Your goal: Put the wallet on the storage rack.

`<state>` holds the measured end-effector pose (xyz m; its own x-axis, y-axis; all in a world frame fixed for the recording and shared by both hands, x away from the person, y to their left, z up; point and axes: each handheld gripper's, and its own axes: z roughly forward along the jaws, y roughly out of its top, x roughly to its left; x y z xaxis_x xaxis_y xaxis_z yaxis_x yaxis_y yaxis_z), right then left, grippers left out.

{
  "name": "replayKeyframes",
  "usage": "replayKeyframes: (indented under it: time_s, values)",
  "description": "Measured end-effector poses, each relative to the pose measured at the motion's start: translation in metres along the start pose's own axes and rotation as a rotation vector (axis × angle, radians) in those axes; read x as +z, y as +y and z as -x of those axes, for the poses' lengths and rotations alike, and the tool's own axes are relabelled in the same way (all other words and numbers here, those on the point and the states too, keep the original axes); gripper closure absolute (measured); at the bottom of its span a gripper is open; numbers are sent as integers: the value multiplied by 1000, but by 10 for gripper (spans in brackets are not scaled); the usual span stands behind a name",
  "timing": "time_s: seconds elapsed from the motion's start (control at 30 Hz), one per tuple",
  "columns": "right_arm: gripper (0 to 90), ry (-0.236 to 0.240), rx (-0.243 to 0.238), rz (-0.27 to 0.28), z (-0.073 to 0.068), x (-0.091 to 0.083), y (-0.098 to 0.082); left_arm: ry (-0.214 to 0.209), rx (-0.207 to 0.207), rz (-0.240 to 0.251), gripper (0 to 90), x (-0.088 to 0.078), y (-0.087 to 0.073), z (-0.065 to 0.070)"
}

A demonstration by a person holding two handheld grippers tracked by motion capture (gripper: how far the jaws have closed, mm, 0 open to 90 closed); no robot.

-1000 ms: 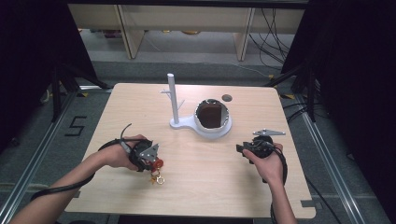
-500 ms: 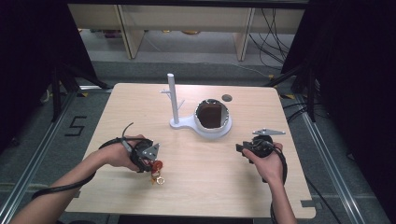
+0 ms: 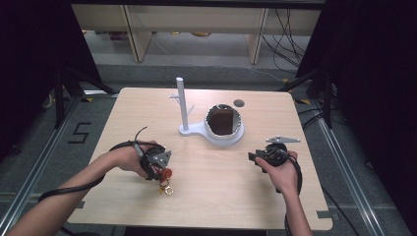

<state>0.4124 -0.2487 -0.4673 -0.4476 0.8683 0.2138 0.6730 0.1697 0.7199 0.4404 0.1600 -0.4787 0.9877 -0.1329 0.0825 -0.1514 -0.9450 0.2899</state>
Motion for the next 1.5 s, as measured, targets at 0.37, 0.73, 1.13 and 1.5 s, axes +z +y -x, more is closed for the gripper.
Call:
replayKeyframes:
  time_s: [0.37, 0.73, 1.13, 1.5]
  values:
    - [599, 4, 18, -2, 2, -1, -3, 10, -231, 18, 665, -5, -1, 9]
    - [597, -2, 19, 24, 2, -5, -7, 192, -442, 320, 670, -41, -18, 18]
    - [593, -6, 32, 51, -1, -4, -15, 409, -747, 636, 672, -70, -22, 25]
    - [590, 5, 41, 55, -3, 1, -23, 537, -882, 756, 673, -89, -22, 12]
